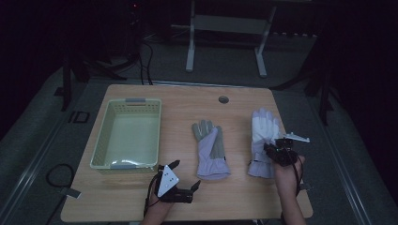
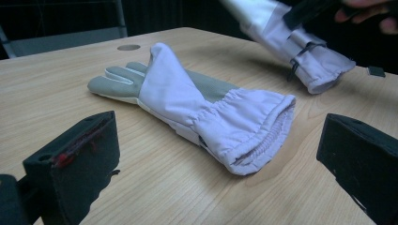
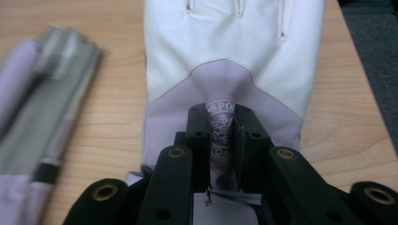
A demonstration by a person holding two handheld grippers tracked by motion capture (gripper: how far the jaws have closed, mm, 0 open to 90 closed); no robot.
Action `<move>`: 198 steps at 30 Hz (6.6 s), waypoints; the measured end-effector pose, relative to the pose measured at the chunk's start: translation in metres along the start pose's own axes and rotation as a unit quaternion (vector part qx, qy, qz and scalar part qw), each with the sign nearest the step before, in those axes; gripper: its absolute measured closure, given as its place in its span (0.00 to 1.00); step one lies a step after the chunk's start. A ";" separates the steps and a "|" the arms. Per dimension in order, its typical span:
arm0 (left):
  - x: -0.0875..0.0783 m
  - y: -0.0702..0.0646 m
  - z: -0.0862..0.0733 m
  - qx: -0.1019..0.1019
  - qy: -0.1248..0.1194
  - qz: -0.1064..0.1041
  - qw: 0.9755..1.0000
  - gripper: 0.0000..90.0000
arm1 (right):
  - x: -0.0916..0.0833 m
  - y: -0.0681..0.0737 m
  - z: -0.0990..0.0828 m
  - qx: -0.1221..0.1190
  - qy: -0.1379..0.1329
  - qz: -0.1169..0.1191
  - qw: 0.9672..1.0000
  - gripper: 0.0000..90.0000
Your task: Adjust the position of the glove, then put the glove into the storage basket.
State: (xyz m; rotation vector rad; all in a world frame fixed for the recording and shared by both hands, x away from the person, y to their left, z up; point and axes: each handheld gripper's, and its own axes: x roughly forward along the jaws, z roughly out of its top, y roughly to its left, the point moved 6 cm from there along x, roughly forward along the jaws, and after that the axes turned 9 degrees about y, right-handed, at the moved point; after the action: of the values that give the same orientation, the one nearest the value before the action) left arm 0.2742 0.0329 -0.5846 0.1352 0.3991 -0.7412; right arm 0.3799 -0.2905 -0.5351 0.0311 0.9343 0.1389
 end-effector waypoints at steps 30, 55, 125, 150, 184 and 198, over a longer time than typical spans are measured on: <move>0.000 -0.001 0.000 0.001 -0.003 -0.003 1.000 0.00 | 0.015 -0.027 0.012 -0.171 0.007 0.055 0.984 0.60; 0.000 -0.001 0.000 0.001 -0.002 -0.004 1.000 0.00 | 0.053 -0.026 -0.007 -0.177 0.035 0.106 0.978 0.69; 0.000 -0.001 0.000 0.003 -0.004 -0.002 1.000 0.00 | -0.034 0.164 0.030 -0.214 0.022 0.159 0.964 0.89; 0.000 -0.001 0.000 0.003 -0.005 -0.003 1.000 0.00 | 0.036 0.157 0.004 -0.225 0.101 0.134 0.960 0.86; 0.001 0.000 0.001 -0.011 -0.005 0.001 1.000 0.00 | 0.003 0.126 0.011 -0.239 0.025 0.199 0.950 0.18; 0.007 -0.002 0.008 -0.017 0.058 0.007 0.998 0.00 | -0.012 0.088 0.015 -0.267 -0.043 0.147 0.951 0.15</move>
State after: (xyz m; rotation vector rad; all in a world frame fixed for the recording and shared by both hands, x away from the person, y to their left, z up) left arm 0.2799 0.0245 -0.5800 0.1486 0.5210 -0.7150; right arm 0.3752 -0.2039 -0.5093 -0.3235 0.7749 0.6596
